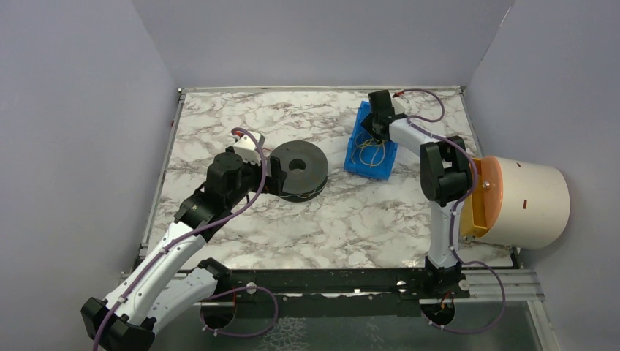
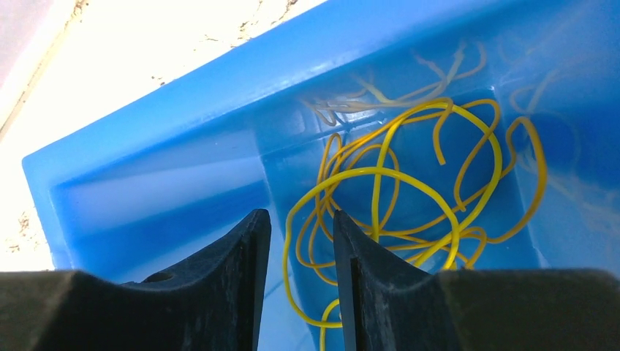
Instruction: Wrap the cables
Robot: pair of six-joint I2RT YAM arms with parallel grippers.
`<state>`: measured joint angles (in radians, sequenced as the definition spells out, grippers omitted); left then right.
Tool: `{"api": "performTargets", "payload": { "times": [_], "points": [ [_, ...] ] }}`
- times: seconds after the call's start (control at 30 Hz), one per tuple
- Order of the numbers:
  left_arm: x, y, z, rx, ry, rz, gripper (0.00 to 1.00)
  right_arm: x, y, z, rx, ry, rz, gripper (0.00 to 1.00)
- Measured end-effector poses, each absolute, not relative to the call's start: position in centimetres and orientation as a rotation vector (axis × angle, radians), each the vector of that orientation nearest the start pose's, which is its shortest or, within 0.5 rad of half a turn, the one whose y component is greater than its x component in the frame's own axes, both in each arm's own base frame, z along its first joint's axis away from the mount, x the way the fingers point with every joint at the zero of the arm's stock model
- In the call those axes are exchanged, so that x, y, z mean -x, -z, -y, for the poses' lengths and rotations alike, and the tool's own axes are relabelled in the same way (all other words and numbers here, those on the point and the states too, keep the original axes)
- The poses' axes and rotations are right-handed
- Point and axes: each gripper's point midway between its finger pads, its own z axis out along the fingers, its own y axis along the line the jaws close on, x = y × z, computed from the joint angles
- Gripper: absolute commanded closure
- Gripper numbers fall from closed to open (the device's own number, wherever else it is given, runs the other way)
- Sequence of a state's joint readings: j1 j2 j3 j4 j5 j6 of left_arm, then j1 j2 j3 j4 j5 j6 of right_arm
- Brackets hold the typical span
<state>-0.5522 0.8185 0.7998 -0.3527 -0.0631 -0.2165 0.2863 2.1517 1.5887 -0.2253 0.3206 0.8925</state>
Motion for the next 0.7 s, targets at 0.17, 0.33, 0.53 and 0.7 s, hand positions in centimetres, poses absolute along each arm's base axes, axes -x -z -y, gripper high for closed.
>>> {"api": "performTargets", "payload": {
  "times": [0.17,0.33,0.53,0.7],
  "points": [
    [-26.0,-23.3,15.8,-0.287,0.446,-1.948,0.01,-55.1,-6.4,-13.6,-0.837,-0.230,-2.146,0.60],
    [-26.0,-23.1,15.8,-0.288,0.445,-1.953,0.01,-55.8,-7.3,-13.7,-0.837,-0.240,-2.120,0.63],
    [-26.1,-23.0,15.8,-0.289,0.442,-1.959,0.01,-56.1,-6.6,-13.7,-0.845,-0.231,-2.119,0.63],
    [-26.1,-22.8,15.8,-0.290,0.442,-1.963,0.01,-56.0,-5.2,-13.6,-0.855,-0.212,-2.136,0.64]
  ]
}}
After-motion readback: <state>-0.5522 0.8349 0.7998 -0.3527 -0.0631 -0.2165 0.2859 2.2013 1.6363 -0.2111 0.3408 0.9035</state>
